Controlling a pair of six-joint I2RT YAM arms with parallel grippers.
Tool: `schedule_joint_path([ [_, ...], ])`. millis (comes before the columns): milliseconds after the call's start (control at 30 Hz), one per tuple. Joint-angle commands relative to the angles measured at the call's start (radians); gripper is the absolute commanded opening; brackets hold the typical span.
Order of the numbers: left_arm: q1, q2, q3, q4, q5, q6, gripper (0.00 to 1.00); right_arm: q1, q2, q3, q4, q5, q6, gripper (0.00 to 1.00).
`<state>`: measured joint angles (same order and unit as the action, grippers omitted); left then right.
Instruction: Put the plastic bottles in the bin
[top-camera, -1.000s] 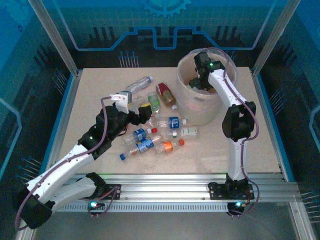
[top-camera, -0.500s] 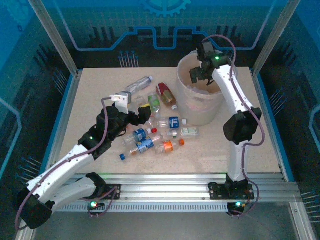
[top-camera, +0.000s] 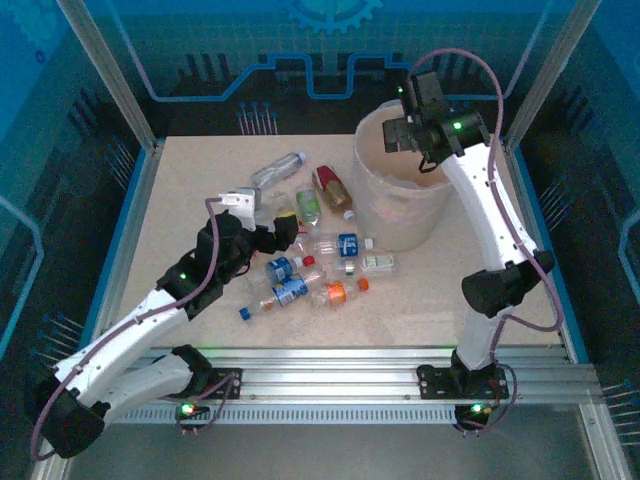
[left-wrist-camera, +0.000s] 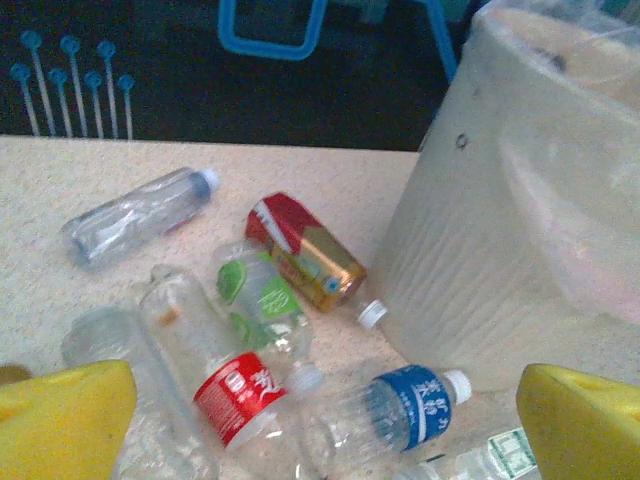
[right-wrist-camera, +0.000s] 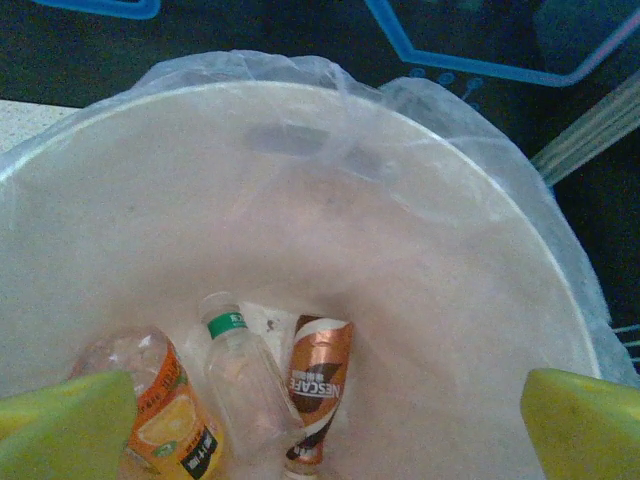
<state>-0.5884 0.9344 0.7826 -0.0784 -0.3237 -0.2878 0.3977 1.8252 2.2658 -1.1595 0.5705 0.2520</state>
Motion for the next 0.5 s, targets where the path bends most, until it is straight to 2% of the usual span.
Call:
schedule_joint_path([
  [0, 0.028, 0.013, 0.018, -0.103, -0.061, -0.067, 0.99, 0.001, -0.052, -0.037, -0.052, 0.041, 0.080, 1.00],
  [167, 0.085, 0.044, 0.040, -0.203, -0.057, -0.140, 0.99, 0.002, -0.129, -0.163, -0.033, 0.031, 0.092, 1.00],
  [467, 0.237, 0.106, 0.039, -0.342, -0.029, -0.229, 0.99, 0.059, -0.255, -0.381, 0.048, 0.202, 0.046, 1.00],
])
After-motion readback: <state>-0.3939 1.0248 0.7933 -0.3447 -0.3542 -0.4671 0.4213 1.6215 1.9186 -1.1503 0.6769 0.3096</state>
